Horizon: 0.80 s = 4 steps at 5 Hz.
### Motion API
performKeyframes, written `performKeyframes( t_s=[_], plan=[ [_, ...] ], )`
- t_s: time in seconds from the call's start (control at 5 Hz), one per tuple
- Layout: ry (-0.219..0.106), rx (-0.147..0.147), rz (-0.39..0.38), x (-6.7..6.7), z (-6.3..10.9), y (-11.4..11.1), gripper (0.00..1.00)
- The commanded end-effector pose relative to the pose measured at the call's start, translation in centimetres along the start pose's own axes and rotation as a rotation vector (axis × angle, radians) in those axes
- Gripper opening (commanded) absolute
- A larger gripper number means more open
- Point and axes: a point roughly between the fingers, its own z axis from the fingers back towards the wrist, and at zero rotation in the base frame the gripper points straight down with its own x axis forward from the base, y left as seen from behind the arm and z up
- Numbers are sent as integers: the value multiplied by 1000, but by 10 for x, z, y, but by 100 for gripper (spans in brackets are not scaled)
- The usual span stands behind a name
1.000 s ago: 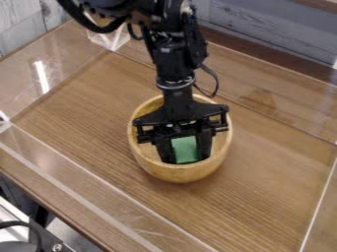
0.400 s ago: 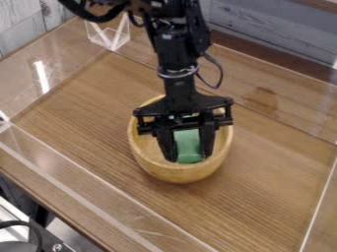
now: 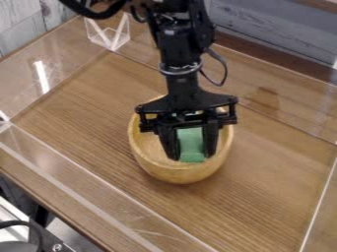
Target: Remove the green block from inside the brown bowl and put it on the table
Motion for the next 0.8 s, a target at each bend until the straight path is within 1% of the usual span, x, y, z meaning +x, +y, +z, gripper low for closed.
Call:
performKeyframes(
  t_s=[0.0, 0.6],
  plan=[
    [-58, -45, -44, 2, 18, -13, 0],
    [-65, -64, -96, -10, 19, -24, 0]
  ],
)
